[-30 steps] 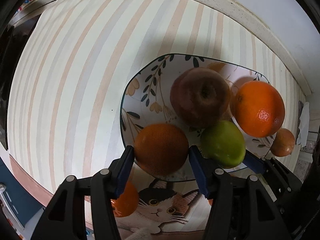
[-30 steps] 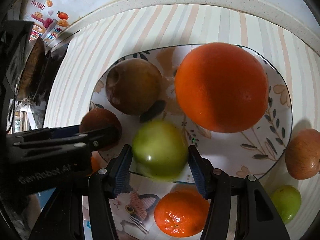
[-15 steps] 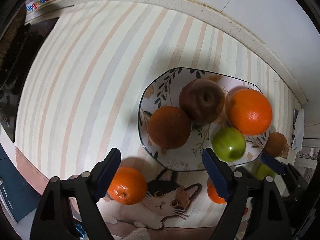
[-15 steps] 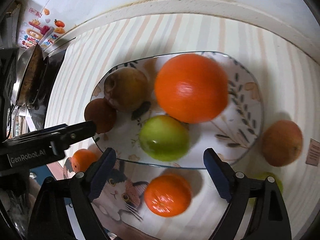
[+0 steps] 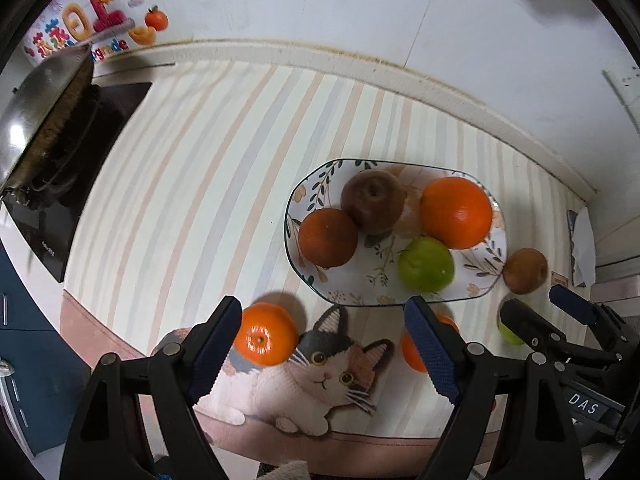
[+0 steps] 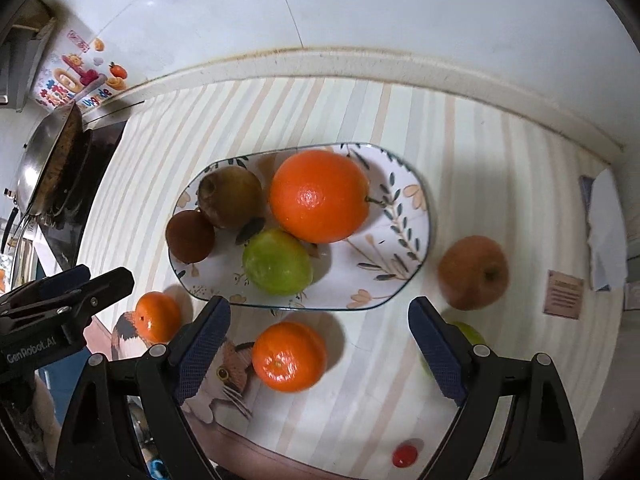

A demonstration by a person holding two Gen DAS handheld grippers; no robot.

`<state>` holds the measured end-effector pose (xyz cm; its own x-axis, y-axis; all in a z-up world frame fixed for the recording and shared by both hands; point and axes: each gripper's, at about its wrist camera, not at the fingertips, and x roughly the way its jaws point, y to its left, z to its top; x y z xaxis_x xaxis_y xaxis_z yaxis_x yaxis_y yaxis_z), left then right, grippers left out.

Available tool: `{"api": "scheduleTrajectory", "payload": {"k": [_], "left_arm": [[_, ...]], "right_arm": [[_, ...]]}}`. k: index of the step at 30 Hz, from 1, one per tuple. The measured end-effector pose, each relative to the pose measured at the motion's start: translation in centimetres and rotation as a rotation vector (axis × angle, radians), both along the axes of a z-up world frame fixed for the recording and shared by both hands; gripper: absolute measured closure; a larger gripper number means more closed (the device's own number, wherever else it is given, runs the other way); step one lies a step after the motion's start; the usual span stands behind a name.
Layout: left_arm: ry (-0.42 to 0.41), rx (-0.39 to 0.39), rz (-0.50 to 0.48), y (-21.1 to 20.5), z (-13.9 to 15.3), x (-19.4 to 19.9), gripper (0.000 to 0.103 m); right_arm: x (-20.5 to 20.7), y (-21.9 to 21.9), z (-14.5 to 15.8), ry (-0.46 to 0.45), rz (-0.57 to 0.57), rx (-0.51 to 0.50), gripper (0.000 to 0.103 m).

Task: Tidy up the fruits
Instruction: 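Lift both open tools away from the plate, then grasp the tangerine by the cat print with the left tool while the right tool grasps an orange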

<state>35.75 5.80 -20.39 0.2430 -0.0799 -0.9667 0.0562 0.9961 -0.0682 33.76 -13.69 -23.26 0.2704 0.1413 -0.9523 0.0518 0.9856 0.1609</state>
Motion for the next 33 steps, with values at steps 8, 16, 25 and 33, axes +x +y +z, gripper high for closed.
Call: {"api": "scheduleTrajectory", "payload": {"k": [8,16,25,33], "left_arm": [[-0.109,0.013,-0.007,-0.3,3.8,-3.6,0.020],[-0.142,-0.015,-0.009,-0.2,5.9,-6.8,0.020],[-0.158,-0.052,0.026,1.1,6.8,-8.4,0.020],[-0.055,-0.027,0.126,4.7,1.1,-6.7,0.017]], "right_arm": [[-3.3,0.6,4.4,-0.077,0.023,-0.016,0.010],[-6.8,0.5,7.7,-0.123,0.031,-0.012,0.010],[-9.2,0.1,10.1,-0.157,0.004,0.041,0.010],[-8.0,-0.1,3.4,-0.043,-0.036,0.103,0.010]]}}
